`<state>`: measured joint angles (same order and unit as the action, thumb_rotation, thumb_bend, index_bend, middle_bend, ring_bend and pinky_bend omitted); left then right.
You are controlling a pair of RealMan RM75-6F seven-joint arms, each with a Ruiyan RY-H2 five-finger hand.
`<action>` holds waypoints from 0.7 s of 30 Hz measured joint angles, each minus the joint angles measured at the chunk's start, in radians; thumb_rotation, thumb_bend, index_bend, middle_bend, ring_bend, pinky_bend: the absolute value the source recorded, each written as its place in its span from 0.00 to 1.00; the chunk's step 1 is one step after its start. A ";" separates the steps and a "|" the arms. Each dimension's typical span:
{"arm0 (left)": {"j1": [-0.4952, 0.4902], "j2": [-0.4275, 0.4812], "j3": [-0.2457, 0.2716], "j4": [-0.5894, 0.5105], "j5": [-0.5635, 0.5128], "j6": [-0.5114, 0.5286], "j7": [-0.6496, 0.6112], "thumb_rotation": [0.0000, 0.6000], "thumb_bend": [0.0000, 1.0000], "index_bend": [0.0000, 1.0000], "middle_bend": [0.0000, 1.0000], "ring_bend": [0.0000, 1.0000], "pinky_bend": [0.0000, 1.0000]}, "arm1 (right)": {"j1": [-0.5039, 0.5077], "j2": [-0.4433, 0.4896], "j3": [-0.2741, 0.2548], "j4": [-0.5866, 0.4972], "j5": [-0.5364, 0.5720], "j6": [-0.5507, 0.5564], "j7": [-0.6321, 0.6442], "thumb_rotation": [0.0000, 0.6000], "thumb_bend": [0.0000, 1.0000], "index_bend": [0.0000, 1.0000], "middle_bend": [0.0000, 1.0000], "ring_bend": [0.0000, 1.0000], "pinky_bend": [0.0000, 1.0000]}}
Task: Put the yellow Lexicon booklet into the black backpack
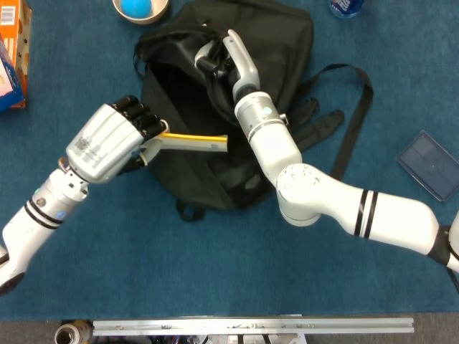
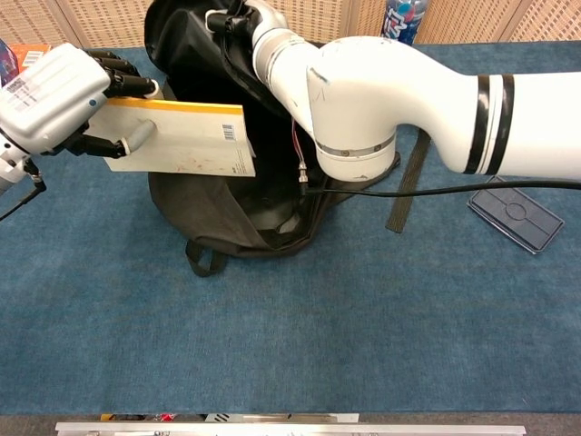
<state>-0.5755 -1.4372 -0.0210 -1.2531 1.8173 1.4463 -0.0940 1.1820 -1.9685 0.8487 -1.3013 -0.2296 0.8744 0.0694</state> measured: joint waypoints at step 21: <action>-0.038 -0.062 -0.027 -0.018 -0.015 -0.025 0.035 1.00 0.37 0.73 0.62 0.47 0.42 | 0.019 0.007 -0.004 0.022 0.058 -0.017 0.031 1.00 0.99 0.57 0.60 0.61 0.86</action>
<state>-0.6137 -1.4990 -0.0476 -1.2712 1.8022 1.4209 -0.0588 1.2014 -1.9614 0.8447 -1.2796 -0.1711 0.8579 0.1003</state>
